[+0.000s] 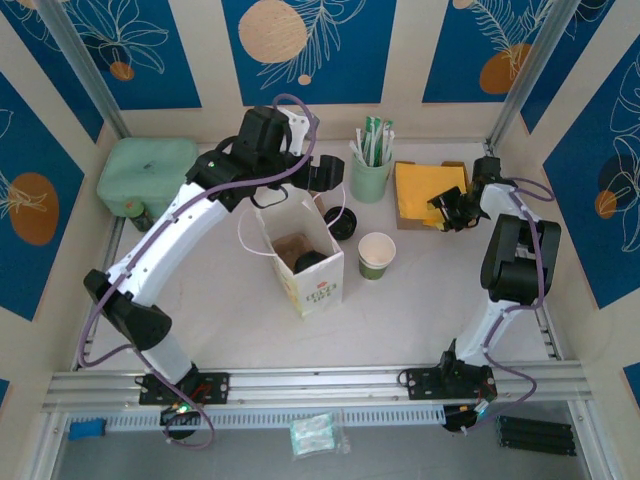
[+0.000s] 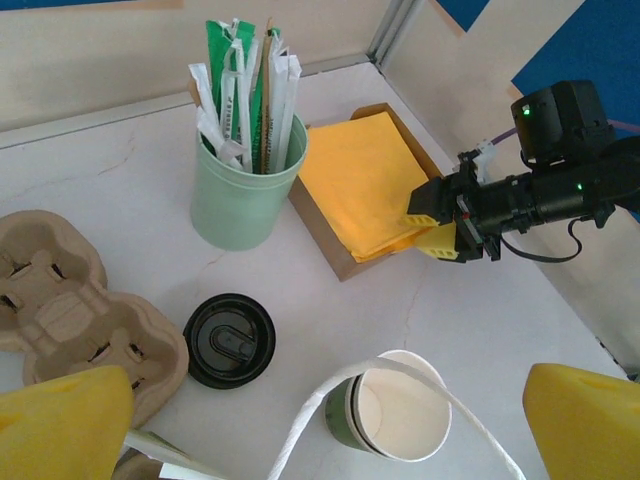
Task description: Pack the takeout coffee
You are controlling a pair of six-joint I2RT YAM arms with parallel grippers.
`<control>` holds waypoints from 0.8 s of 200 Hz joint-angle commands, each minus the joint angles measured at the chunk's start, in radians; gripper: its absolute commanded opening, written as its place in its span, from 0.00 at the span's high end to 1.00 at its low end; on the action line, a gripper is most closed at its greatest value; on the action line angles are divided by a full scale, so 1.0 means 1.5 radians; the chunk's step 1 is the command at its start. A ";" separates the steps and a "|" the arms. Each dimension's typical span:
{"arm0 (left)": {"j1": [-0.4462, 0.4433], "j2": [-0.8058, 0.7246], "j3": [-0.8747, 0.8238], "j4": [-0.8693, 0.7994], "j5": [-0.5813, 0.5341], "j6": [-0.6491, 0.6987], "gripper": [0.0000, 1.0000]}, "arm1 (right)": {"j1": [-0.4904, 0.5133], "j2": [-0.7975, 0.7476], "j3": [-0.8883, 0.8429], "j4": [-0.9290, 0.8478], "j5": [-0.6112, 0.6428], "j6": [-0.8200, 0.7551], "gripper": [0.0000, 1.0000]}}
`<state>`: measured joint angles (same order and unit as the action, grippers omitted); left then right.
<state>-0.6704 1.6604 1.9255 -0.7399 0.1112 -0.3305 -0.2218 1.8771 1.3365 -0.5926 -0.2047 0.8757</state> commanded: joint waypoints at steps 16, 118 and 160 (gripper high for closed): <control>0.010 0.006 0.020 0.006 0.020 0.016 0.01 | 0.004 0.021 0.019 0.000 0.004 0.015 0.56; 0.020 0.008 0.017 0.006 0.026 0.017 0.00 | 0.009 0.037 0.022 0.014 0.002 0.027 0.65; 0.024 0.007 0.016 0.005 0.026 0.019 0.01 | 0.011 0.044 0.029 0.018 0.006 0.026 0.80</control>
<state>-0.6479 1.6650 1.9255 -0.7399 0.1307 -0.3302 -0.2150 1.9339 1.3487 -0.5640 -0.1967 0.9073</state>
